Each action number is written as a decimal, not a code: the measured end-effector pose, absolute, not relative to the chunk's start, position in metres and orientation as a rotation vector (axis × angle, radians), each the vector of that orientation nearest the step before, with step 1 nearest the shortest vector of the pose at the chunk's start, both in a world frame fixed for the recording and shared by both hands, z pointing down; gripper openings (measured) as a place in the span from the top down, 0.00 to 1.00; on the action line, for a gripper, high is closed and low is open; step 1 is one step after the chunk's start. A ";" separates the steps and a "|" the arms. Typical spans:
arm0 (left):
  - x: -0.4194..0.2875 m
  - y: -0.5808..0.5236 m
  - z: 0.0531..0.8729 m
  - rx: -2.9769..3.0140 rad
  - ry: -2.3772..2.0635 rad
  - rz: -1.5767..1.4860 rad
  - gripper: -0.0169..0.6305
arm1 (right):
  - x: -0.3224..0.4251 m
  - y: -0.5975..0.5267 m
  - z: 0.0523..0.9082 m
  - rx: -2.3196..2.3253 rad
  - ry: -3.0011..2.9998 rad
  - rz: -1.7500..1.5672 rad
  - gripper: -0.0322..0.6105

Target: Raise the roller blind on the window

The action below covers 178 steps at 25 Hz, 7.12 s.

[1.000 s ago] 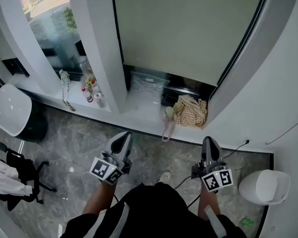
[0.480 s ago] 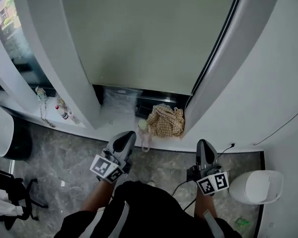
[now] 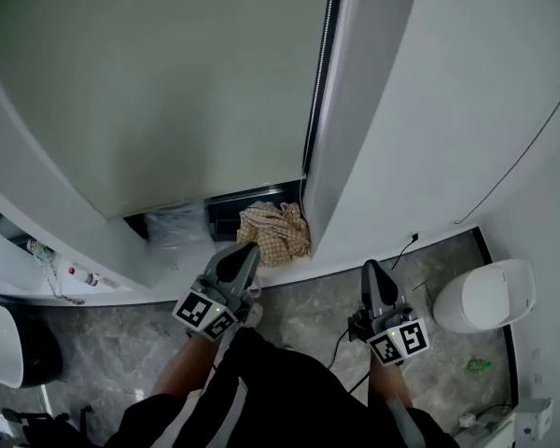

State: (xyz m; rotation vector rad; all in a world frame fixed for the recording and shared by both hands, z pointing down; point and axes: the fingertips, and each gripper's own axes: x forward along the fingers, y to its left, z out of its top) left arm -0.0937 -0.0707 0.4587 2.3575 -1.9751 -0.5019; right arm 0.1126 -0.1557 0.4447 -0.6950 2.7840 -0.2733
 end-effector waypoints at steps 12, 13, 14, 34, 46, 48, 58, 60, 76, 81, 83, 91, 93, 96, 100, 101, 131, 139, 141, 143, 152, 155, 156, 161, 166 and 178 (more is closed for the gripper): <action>-0.090 -0.199 0.449 2.703 -1.501 -0.411 0.97 | 0.103 -0.190 0.437 -1.070 2.640 -0.189 0.95; -0.091 -0.207 0.449 2.719 -1.476 -0.407 0.97 | 0.101 -0.190 0.437 -1.084 2.633 -0.190 0.95; -0.092 -0.215 0.448 2.731 -1.456 -0.405 0.97 | 0.098 -0.190 0.435 -1.089 2.627 -0.192 0.95; -0.110 -0.379 0.444 2.757 -1.360 -0.341 0.73 | 0.140 -0.153 0.437 -1.434 2.397 -0.203 0.95; -0.094 -0.331 0.431 2.806 -1.228 -0.408 0.97 | 0.106 -0.171 0.433 -1.285 2.524 -0.203 0.95; -0.090 -0.317 0.432 2.813 -1.231 -0.397 0.97 | 0.094 -0.181 0.429 -1.215 2.580 -0.187 0.95; -0.085 -0.255 0.438 2.756 -1.352 -0.432 0.97 | 0.014 -0.225 0.380 -0.684 2.808 -0.130 0.82; -0.084 -0.246 0.442 2.757 -1.365 -0.427 0.97 | -0.009 -0.230 0.368 -0.572 2.824 -0.137 0.82; -0.094 -0.200 0.432 2.770 -1.507 -0.285 0.97 | -0.103 -0.222 0.233 -0.095 2.725 -0.038 0.75; -0.091 -0.197 0.438 2.769 -1.491 -0.261 0.97 | -0.107 -0.215 0.232 -0.090 2.739 0.003 0.92; -0.087 -0.196 0.442 2.774 -1.483 -0.235 0.97 | -0.106 -0.212 0.237 -0.107 2.743 0.042 0.92; -0.087 -0.201 0.461 2.733 -1.433 -0.285 0.97 | -0.085 -0.216 0.256 -0.225 2.712 0.097 0.93; -0.082 -0.204 0.476 2.722 -1.418 -0.229 0.97 | -0.078 -0.217 0.270 -0.262 2.740 0.123 0.93; -0.071 -0.205 0.515 2.678 -1.371 -0.114 0.97 | -0.069 -0.217 0.308 -0.298 2.800 0.100 0.93; -0.055 -0.204 0.577 2.585 -1.290 0.022 0.97 | -0.061 -0.215 0.368 -0.315 2.867 -0.015 0.93; -0.051 -0.203 0.588 2.572 -1.264 0.040 0.97 | -0.058 -0.215 0.379 -0.319 2.877 -0.035 0.93; -0.073 -0.233 0.193 3.034 -0.792 -0.828 0.95 | -0.060 -0.210 0.395 -0.337 2.916 -0.034 0.93; -0.075 -0.254 0.242 3.069 -0.991 -0.578 0.95 | -0.062 -0.223 0.447 -0.354 3.036 -0.067 0.93; -0.076 -0.266 0.275 3.037 -1.024 -0.506 0.95 | -0.065 -0.229 0.479 -0.347 3.094 -0.116 0.93; -0.073 -0.266 0.310 3.003 -1.052 -0.454 0.95 | -0.064 -0.224 0.516 -0.328 3.168 -0.169 0.93; -0.087 -0.248 0.351 2.898 -1.116 -0.561 0.95 | -0.041 -0.227 0.437 -0.281 3.027 -0.073 0.67; -0.088 -0.245 0.351 2.890 -1.105 -0.597 0.95 | -0.043 -0.231 0.340 -0.218 2.839 0.015 0.69; -0.087 -0.244 0.351 2.885 -1.096 -0.611 0.95 | -0.047 -0.231 0.315 -0.178 2.799 0.015 0.69; -0.079 -0.238 0.351 2.891 -1.079 -0.619 0.95 | -0.078 -0.240 0.237 -0.118 2.730 0.002 0.72; -0.085 -0.233 0.351 2.902 -1.069 -0.604 0.95 | -0.102 -0.253 0.203 -0.113 2.694 -0.072 0.77; -0.087 -0.239 0.376 2.905 -1.103 -0.469 0.95 | -0.101 -0.247 0.214 -0.160 2.737 0.122 0.93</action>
